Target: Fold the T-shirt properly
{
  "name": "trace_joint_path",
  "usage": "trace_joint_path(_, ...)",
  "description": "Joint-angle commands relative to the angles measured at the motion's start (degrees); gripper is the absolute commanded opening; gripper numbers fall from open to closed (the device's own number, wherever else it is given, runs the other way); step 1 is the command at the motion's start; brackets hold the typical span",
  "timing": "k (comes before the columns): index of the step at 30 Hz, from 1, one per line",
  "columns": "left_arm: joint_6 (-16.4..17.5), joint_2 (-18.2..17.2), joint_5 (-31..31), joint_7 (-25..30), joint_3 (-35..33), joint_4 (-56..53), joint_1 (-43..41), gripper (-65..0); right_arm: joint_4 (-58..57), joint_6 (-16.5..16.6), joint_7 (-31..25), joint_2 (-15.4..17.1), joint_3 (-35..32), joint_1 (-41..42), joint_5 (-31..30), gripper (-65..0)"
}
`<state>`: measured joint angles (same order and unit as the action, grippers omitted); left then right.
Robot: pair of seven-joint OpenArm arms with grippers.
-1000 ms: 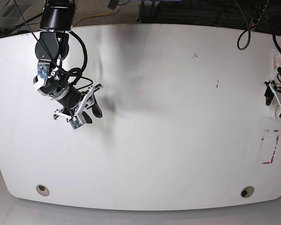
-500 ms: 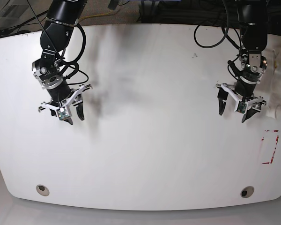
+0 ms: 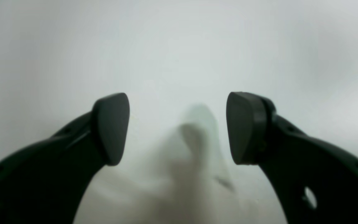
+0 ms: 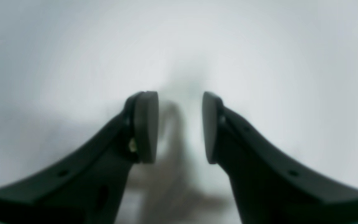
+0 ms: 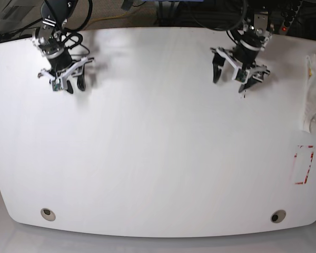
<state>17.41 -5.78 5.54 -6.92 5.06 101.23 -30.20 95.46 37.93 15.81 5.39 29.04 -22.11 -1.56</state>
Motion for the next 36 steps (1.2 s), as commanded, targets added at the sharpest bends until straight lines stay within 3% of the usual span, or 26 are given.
trace_joint_path(1,-0.93,-0.33,-0.84,-0.34,0.35,6.86,-5.1,-20.4,3.22,0.53,-1.79,0.28,0.02,-3.08,-2.44,-42.6)
trace_joint_path(16,-0.93,4.24,-1.1,-1.21,3.07,13.36,-32.97,-20.4,11.13,0.97,-1.79,0.37,0.11,-28.57,-13.43,-42.6)
trace_joint_path(22,-0.93,4.95,-5.76,-1.3,3.16,11.69,-39.47,-19.9,9.2,0.62,-1.79,0.37,-0.07,-38.42,-15.62,-42.6)
trace_joint_path(28,-0.93,4.07,-6.38,-1.21,3.34,2.73,-39.39,-19.9,-1.7,1.14,-1.79,0.63,-1.39,-40.44,-15.71,-42.6)
trace_joint_path(36,-0.93,3.89,-6.11,-1.13,4.48,-17.93,-28.66,-20.1,-22.27,0.27,-6.63,4.15,-8.69,-33.14,-14.48,-42.6)
